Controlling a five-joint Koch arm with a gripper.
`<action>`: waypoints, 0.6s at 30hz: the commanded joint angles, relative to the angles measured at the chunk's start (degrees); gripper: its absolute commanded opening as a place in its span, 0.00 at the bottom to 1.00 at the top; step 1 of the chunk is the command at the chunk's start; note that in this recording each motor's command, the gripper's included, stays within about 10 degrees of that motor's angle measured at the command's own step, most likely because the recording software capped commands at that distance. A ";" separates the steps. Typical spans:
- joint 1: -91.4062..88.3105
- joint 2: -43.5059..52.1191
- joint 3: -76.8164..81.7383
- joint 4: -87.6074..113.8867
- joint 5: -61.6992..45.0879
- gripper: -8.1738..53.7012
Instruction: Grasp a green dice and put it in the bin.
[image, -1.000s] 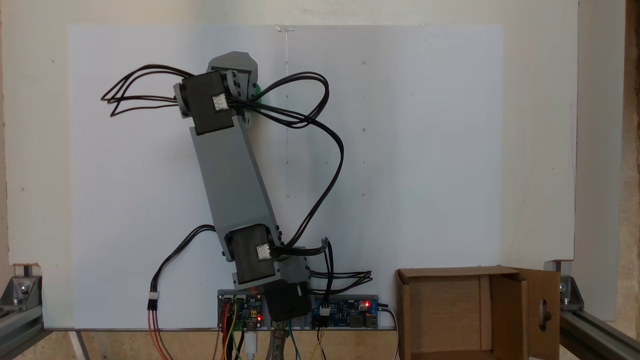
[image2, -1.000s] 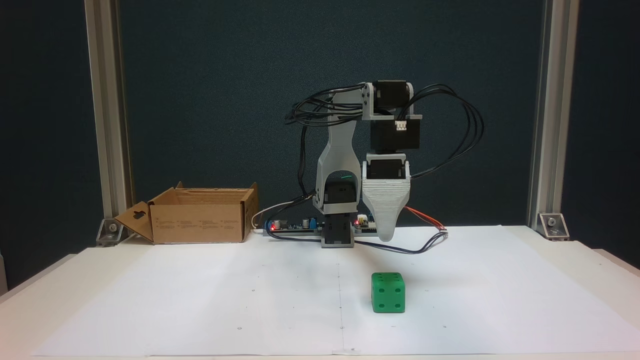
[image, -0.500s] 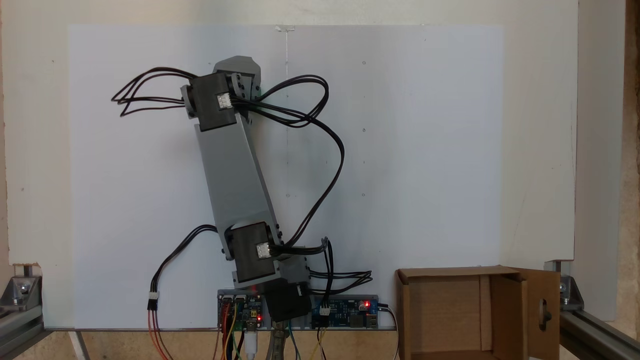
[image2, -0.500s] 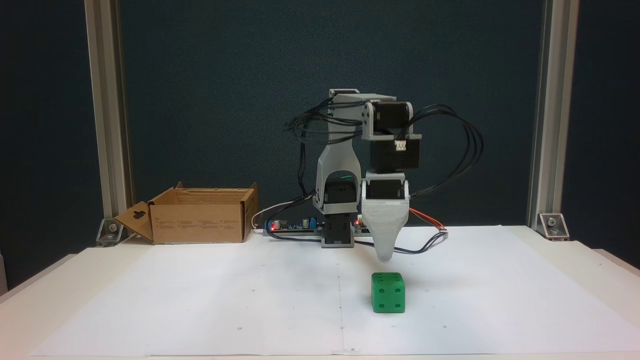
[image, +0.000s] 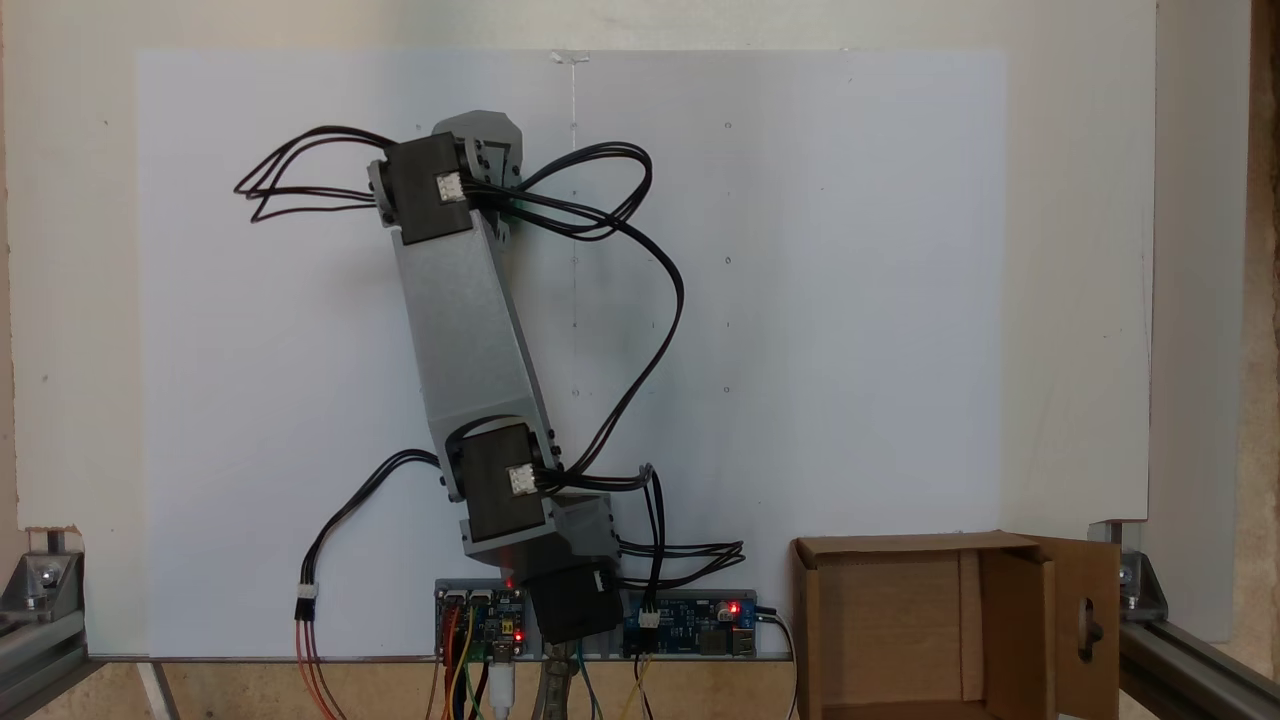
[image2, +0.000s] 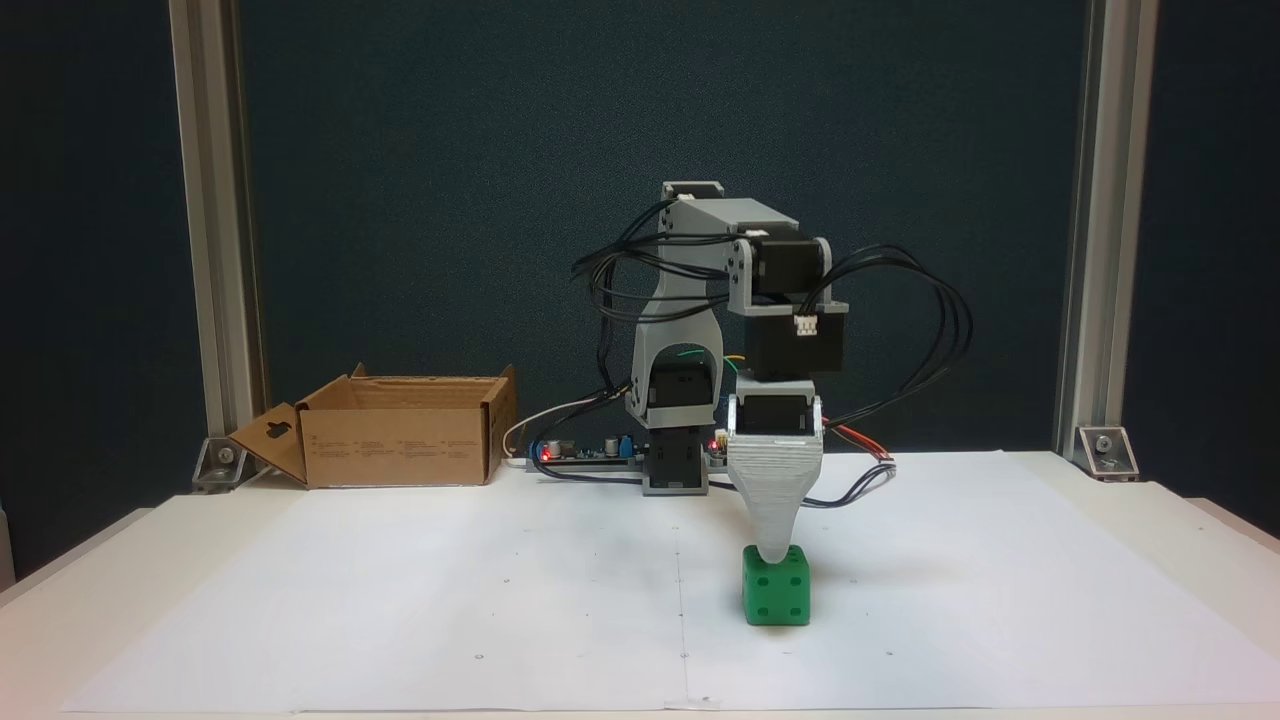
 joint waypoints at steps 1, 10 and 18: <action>0.00 0.18 -1.14 -0.53 3.34 0.83; 0.18 -0.44 0.88 -0.79 3.25 0.83; 0.18 -2.81 1.85 -1.85 3.25 0.83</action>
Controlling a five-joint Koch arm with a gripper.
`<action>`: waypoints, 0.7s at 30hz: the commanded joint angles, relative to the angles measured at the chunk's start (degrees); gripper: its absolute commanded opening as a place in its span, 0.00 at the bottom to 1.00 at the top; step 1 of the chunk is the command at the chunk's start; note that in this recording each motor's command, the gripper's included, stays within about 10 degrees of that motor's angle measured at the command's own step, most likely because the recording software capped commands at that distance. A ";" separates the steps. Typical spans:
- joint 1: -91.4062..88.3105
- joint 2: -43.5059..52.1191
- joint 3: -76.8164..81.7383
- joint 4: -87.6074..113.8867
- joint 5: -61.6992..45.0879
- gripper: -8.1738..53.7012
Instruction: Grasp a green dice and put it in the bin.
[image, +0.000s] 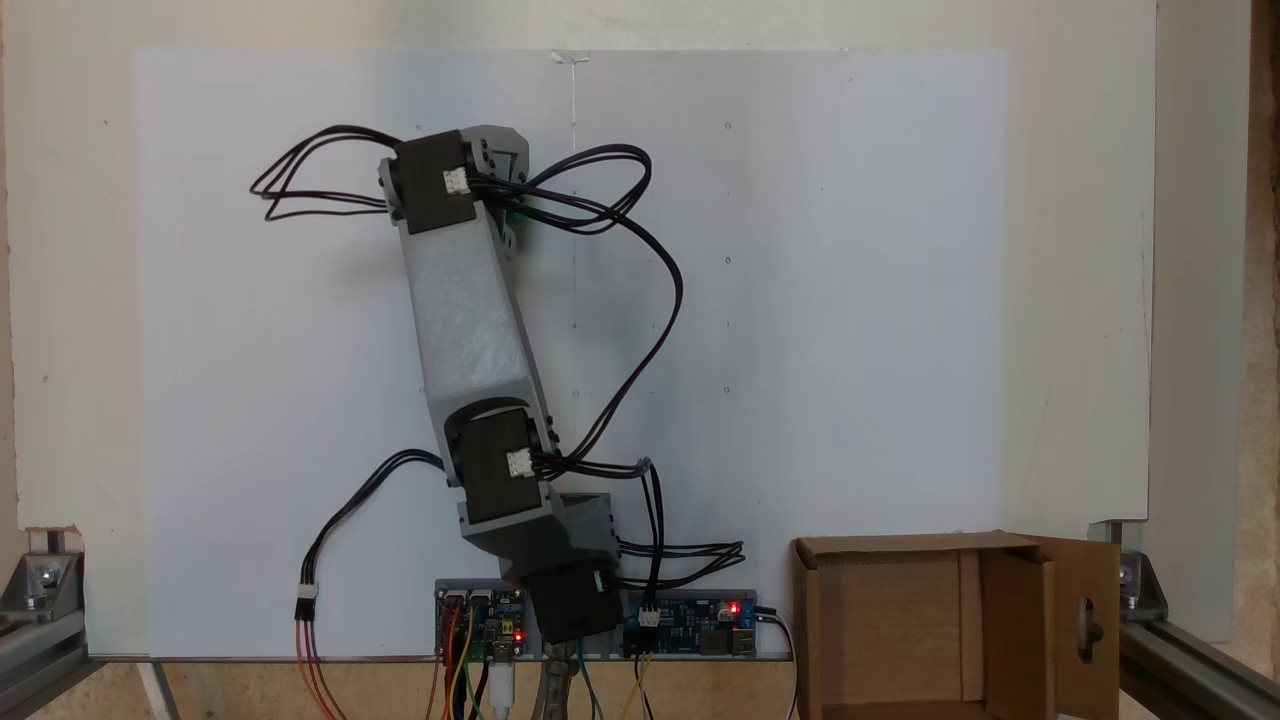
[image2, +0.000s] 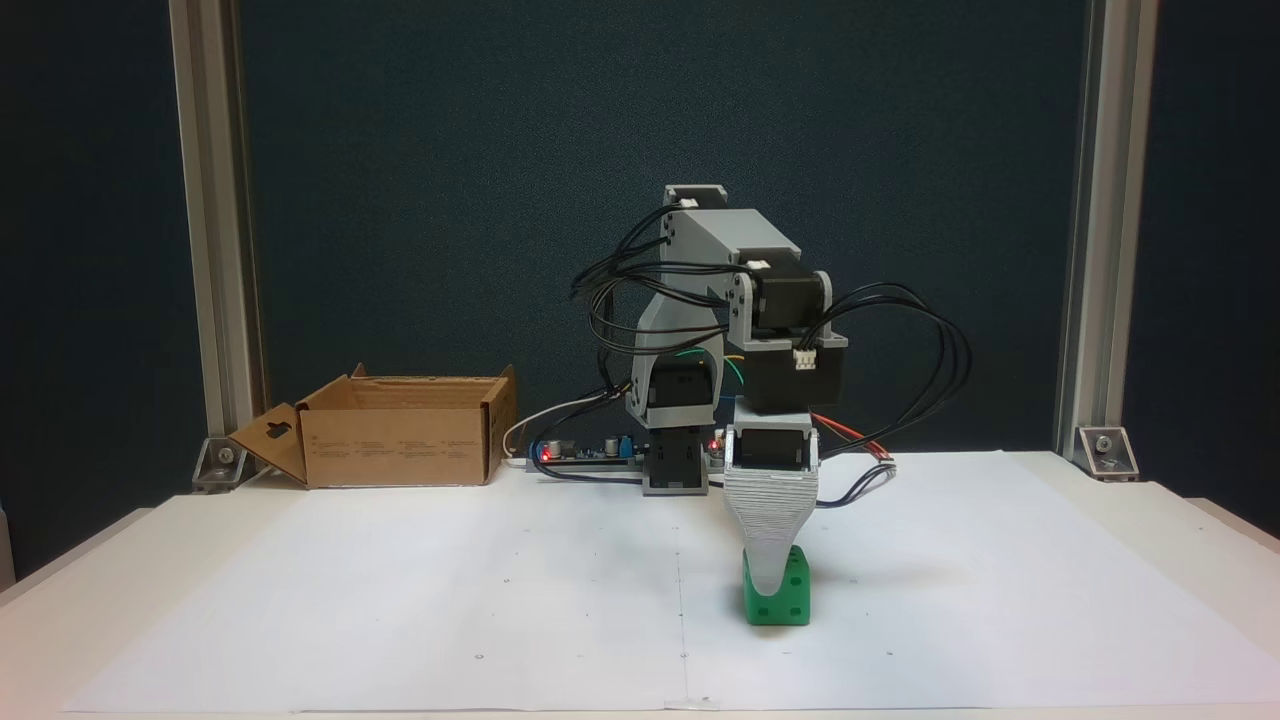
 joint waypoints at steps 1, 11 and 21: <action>0.00 -0.26 -0.97 -0.53 3.25 0.83; -0.18 -2.37 -0.88 -2.55 3.25 0.83; 0.00 -3.52 -0.88 -4.31 3.25 0.80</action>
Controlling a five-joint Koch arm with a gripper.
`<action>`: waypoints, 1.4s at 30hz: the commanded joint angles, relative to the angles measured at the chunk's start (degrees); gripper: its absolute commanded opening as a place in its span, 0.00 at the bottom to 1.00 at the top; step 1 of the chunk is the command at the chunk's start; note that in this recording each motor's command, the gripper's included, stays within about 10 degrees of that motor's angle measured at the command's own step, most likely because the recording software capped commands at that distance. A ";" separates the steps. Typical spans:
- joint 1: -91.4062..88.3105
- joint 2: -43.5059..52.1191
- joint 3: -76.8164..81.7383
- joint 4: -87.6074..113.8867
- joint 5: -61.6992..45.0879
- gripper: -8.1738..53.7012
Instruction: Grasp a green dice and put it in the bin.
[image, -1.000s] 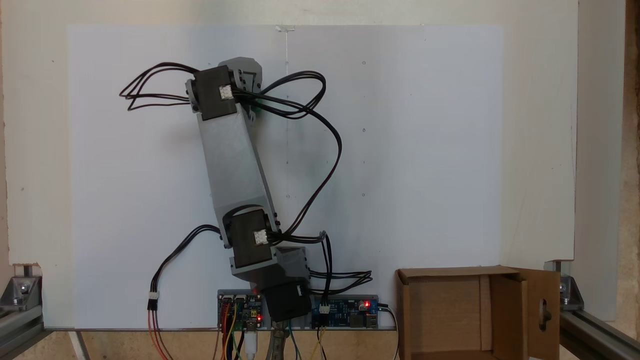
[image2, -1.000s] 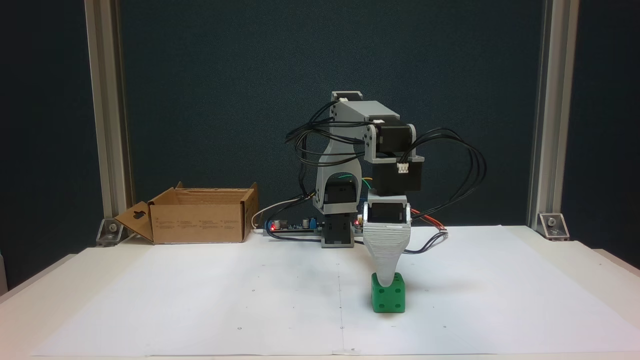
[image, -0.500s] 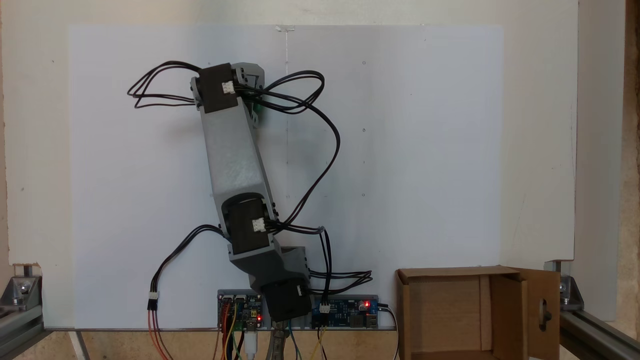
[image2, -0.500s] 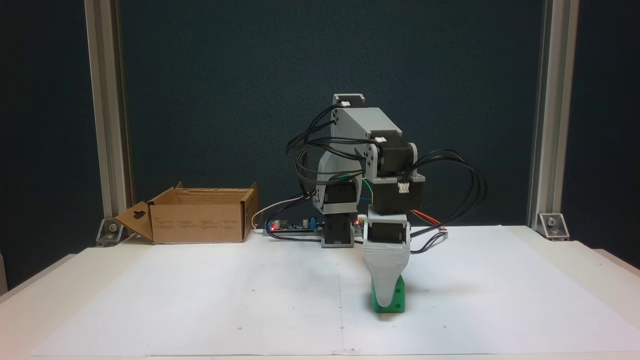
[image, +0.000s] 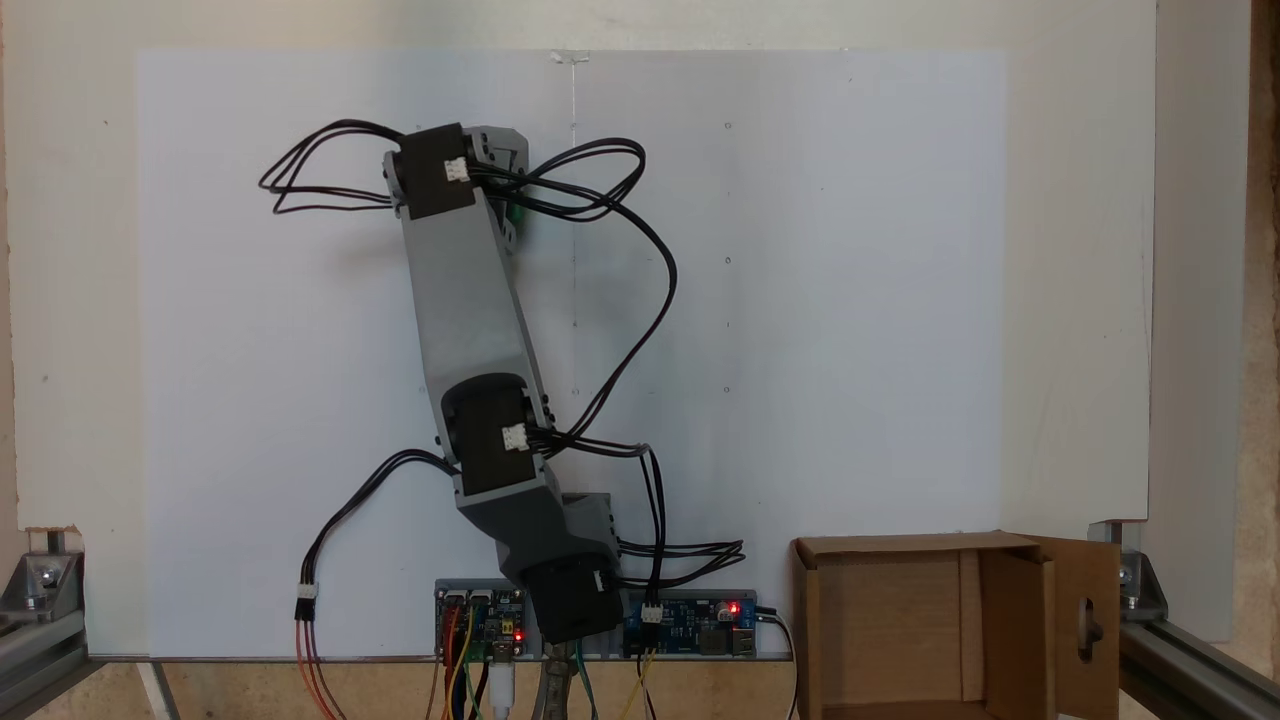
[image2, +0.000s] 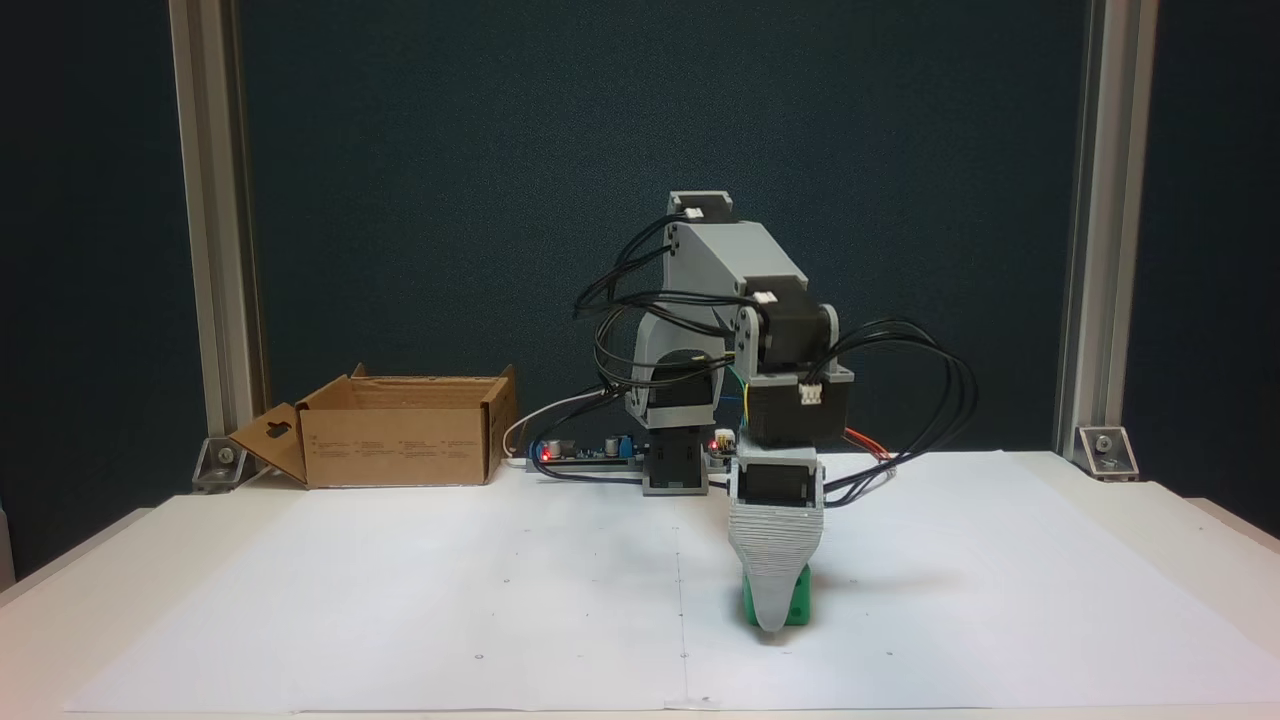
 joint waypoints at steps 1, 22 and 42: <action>0.09 0.00 -0.97 -0.97 3.25 0.80; 0.97 -0.26 -0.09 -1.05 3.16 0.63; 2.20 4.04 1.49 -0.35 4.22 0.33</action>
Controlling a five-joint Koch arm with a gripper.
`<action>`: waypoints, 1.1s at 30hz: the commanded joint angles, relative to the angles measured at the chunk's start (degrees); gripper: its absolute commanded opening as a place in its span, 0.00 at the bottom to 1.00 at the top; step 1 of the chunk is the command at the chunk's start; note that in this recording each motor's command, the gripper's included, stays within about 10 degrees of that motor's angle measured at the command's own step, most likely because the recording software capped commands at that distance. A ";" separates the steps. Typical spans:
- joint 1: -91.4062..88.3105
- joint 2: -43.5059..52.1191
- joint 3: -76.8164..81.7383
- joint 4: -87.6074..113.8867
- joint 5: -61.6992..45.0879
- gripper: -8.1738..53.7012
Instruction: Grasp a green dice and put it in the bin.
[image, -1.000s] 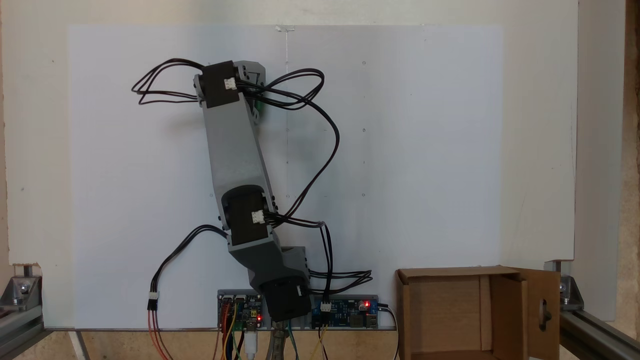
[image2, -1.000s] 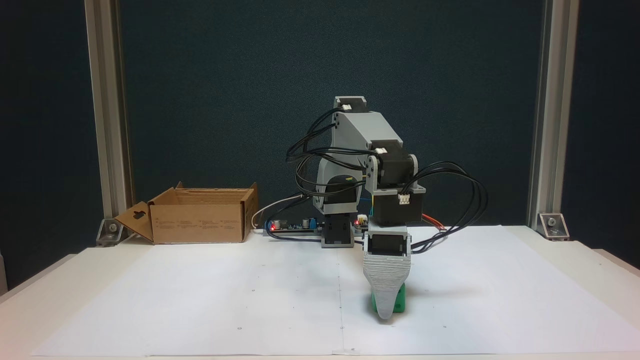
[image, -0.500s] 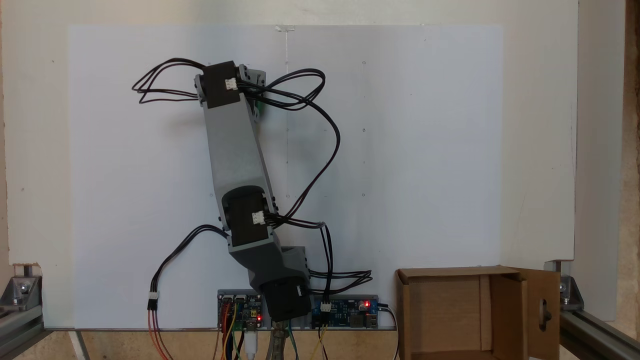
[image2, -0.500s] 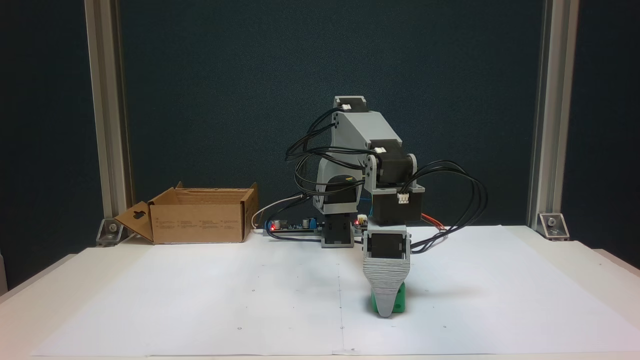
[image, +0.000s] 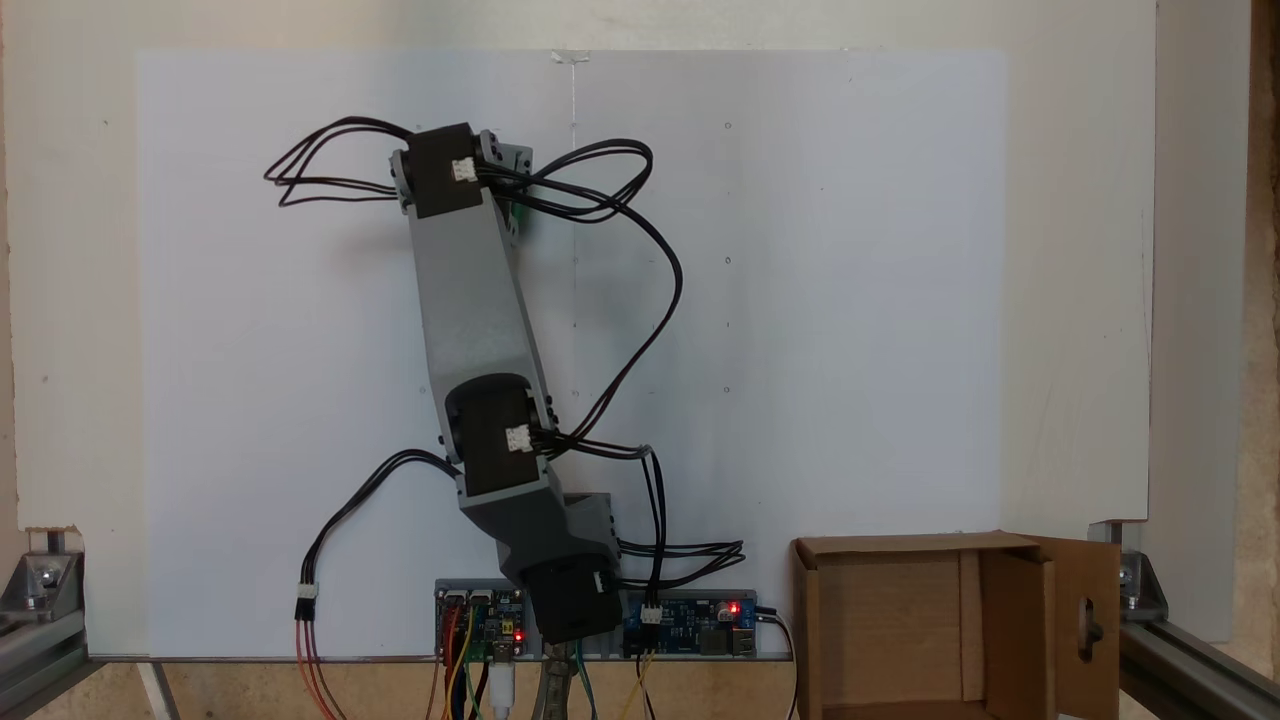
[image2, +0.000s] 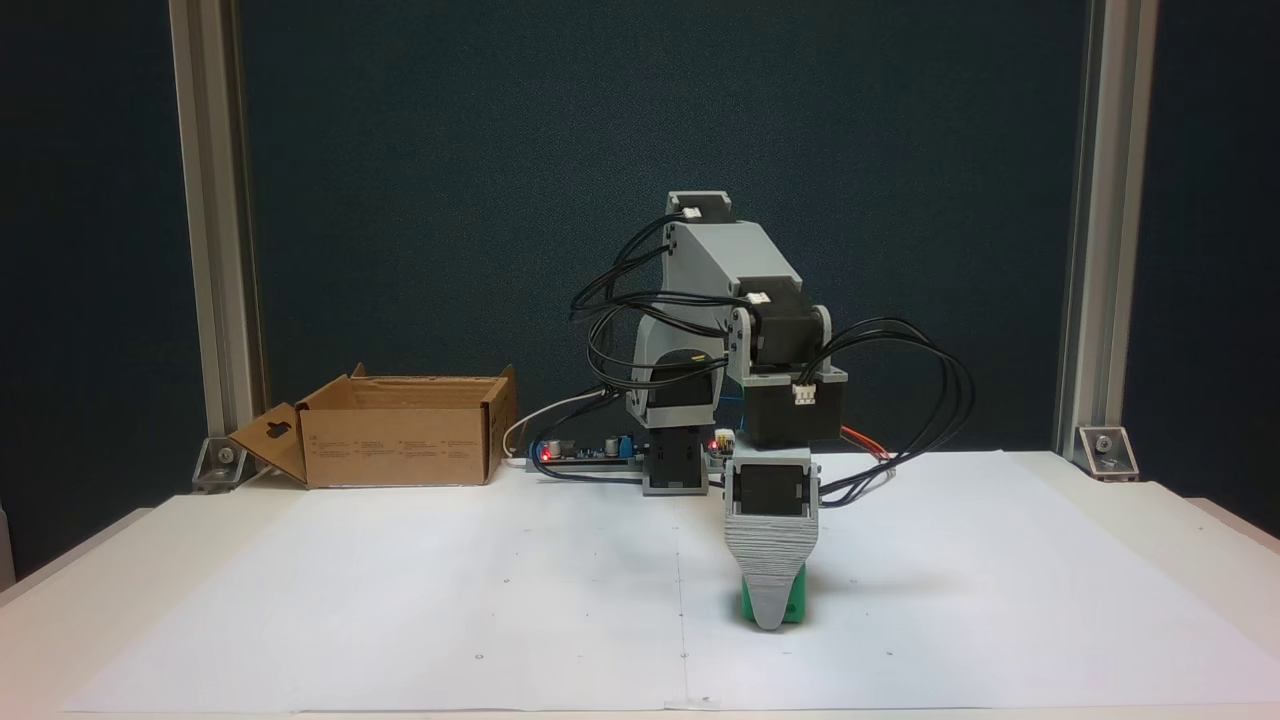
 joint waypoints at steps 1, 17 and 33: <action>1.41 5.54 0.18 1.23 3.87 0.33; 4.66 35.07 1.58 11.51 3.87 0.33; 20.21 38.94 1.58 3.87 1.58 0.33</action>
